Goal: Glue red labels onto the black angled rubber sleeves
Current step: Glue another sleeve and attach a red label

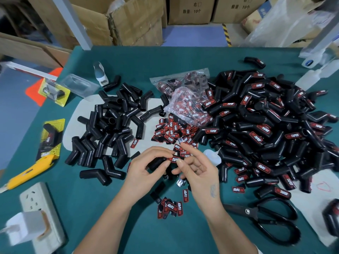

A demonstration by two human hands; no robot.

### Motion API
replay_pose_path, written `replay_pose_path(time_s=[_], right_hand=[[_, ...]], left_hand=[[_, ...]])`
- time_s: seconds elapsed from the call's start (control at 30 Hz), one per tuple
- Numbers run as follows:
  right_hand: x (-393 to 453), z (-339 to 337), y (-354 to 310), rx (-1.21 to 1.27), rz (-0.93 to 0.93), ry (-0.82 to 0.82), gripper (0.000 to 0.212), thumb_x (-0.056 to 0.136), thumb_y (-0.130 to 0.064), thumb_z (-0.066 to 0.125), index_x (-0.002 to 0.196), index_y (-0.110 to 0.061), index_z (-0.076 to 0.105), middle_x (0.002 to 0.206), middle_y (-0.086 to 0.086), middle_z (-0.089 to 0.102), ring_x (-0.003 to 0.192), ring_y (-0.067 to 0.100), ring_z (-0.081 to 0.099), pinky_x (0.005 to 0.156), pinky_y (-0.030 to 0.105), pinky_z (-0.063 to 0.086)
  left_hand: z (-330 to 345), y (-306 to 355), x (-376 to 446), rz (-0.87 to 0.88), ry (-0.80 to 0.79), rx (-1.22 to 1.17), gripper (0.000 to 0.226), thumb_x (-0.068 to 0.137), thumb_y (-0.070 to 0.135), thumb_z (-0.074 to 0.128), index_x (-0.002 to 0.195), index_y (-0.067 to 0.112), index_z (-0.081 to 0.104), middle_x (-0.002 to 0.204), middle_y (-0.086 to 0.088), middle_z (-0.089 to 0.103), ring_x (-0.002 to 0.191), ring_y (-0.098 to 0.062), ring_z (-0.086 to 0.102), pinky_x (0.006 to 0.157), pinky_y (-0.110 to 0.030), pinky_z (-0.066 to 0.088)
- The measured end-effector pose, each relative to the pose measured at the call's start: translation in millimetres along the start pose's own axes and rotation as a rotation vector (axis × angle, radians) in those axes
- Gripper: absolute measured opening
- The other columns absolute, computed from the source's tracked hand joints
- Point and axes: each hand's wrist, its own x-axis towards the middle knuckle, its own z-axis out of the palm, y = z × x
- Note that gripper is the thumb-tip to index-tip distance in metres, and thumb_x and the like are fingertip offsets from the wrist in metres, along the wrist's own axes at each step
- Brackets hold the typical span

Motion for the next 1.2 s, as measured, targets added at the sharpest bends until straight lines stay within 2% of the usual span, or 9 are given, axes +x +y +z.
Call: replay_pose_path(time_s=[0.17,0.3,0.37,0.5,0.6,0.8,0.93,1.07,1.2], right_hand=[[1,1,-2,0.012,-0.004,0.001,0.036,0.097,-0.011,0.072,0.127,-0.031,0.073,0.080,0.008,0.070,0.078,0.027,0.078,0.068,0.021,0.056],[1,-1,-3,-0.026,0.003,-0.026,0.030,0.107,-0.016,0.056,0.131,-0.025,0.069,0.082,0.004,0.074,0.083,0.030,0.080,0.064,0.023,0.056],[1,-2,-4,-0.038,0.000,-0.056,0.032,0.107,-0.017,0.054,0.136,-0.021,0.065,0.087,0.003,0.077,0.088,0.030,0.080,0.063,0.023,0.057],[0,0,-1,-0.090,0.000,-0.094,0.034,0.106,-0.013,0.056,0.138,-0.023,0.062,0.096,0.006,0.080,0.094,0.025,0.079,0.066,0.021,0.056],[-1,0,3,-0.133,-0.008,-0.090,0.036,0.107,-0.008,0.057,0.138,-0.024,0.063,0.101,0.006,0.081,0.096,0.022,0.079,0.070,0.022,0.057],[-4,0,9,-0.205,-0.030,-0.086,0.039,0.105,-0.018,0.058,0.133,-0.043,0.066,0.099,0.001,0.081,0.098,0.020,0.079,0.089,0.040,0.063],[-5,-1,11,-0.229,-0.052,-0.076,0.039,0.106,-0.017,0.058,0.135,-0.040,0.065,0.100,0.001,0.081,0.098,0.020,0.079,0.092,0.046,0.062],[-4,0,8,-0.165,-0.064,-0.077,0.036,0.107,-0.014,0.059,0.139,-0.030,0.064,0.104,0.006,0.079,0.100,0.026,0.078,0.093,0.041,0.062],[-4,2,3,-0.096,-0.050,-0.072,0.041,0.099,-0.022,0.070,0.137,-0.035,0.065,0.103,0.008,0.074,0.099,0.025,0.074,0.091,0.041,0.062]], left_hand=[[1,1,0,-0.012,0.017,-0.027,0.013,0.104,0.034,0.067,0.115,0.033,0.074,0.119,0.007,0.072,0.107,-0.027,0.070,0.081,-0.045,0.058],[1,2,0,-0.081,0.063,-0.063,0.012,0.101,0.030,0.067,0.110,0.033,0.074,0.117,0.002,0.073,0.108,-0.027,0.070,0.080,-0.051,0.059],[1,3,0,-0.085,0.075,-0.059,0.012,0.099,0.026,0.067,0.108,0.029,0.074,0.119,0.001,0.072,0.111,-0.027,0.068,0.081,-0.051,0.058],[1,5,2,-0.038,0.091,0.044,0.011,0.095,0.027,0.072,0.105,0.022,0.073,0.123,0.004,0.069,0.122,-0.024,0.065,0.103,-0.040,0.052],[2,7,3,-0.023,0.095,0.082,0.014,0.093,0.026,0.074,0.102,0.015,0.074,0.116,0.006,0.071,0.117,-0.021,0.068,0.104,-0.031,0.050],[-2,7,3,-0.035,0.066,0.097,0.013,0.091,0.023,0.079,0.097,0.013,0.074,0.110,0.009,0.073,0.108,-0.018,0.071,0.097,-0.025,0.051],[0,6,2,-0.008,0.056,0.134,0.008,0.091,0.015,0.078,0.097,0.012,0.074,0.110,0.008,0.073,0.108,-0.018,0.071,0.096,-0.026,0.052],[0,9,3,0.084,0.111,0.106,0.013,0.092,0.018,0.078,0.104,0.019,0.075,0.113,0.005,0.072,0.110,-0.019,0.070,0.098,-0.026,0.052],[1,13,0,0.078,0.149,-0.038,0.037,0.090,0.019,0.079,0.121,0.036,0.069,0.117,0.007,0.071,0.113,-0.023,0.070,0.100,-0.029,0.053]])
